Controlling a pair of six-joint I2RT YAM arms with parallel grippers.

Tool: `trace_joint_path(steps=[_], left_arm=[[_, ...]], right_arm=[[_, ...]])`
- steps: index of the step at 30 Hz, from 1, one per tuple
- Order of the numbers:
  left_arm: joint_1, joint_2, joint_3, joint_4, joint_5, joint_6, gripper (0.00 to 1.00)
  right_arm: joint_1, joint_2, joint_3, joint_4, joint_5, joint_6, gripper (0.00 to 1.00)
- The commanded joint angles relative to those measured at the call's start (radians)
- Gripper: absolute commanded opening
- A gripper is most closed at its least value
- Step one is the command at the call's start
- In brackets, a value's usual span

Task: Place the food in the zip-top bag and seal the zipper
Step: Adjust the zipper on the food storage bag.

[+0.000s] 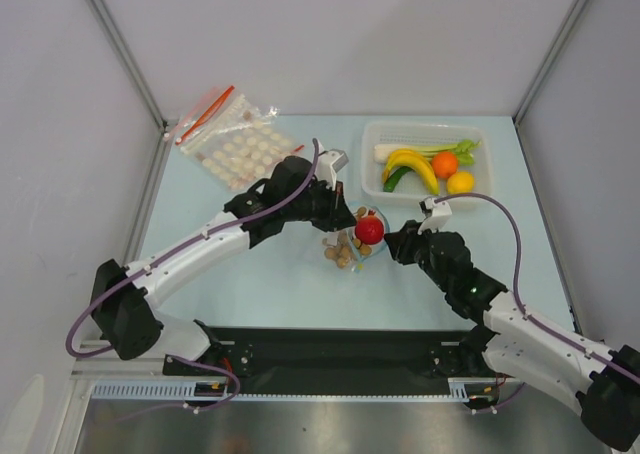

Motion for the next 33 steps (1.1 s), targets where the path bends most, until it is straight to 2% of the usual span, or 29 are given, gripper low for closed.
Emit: trace_joint_path(steps=[1, 9, 12, 14, 15, 25, 28, 33], left_arm=[[0.019, -0.068, -0.013, 0.076, -0.006, -0.028, 0.0], [0.029, -0.101, -0.047, 0.116, 0.0, -0.045, 0.0], [0.031, -0.085, -0.048, 0.124, 0.014, -0.048, 0.0], [0.029, -0.073, -0.045, 0.127, 0.02, -0.048, 0.0], [0.029, -0.068, -0.044, 0.125, 0.028, -0.048, 0.0], [0.005, 0.068, 0.053, -0.016, -0.007, -0.004, 0.01], [-0.013, 0.102, 0.073, -0.028, -0.017, 0.006, 0.01], [-0.061, 0.157, 0.113, -0.063, -0.046, 0.024, 0.01]], right_arm=[[-0.003, 0.023, 0.053, 0.034, 0.007, 0.023, 0.31], [-0.003, 0.073, 0.056, 0.066, -0.051, 0.035, 0.29], [-0.003, 0.075, 0.056, 0.075, -0.076, 0.043, 0.2], [-0.003, 0.073, 0.073, 0.066, -0.065, 0.048, 0.03], [-0.002, 0.078, 0.087, 0.025, -0.051, 0.058, 0.0], [0.017, 0.035, 0.22, -0.213, 0.064, 0.054, 0.0], [0.024, 0.026, 0.231, -0.228, 0.067, 0.051, 0.0], [0.058, 0.087, 0.225, -0.158, -0.002, 0.043, 0.0]])
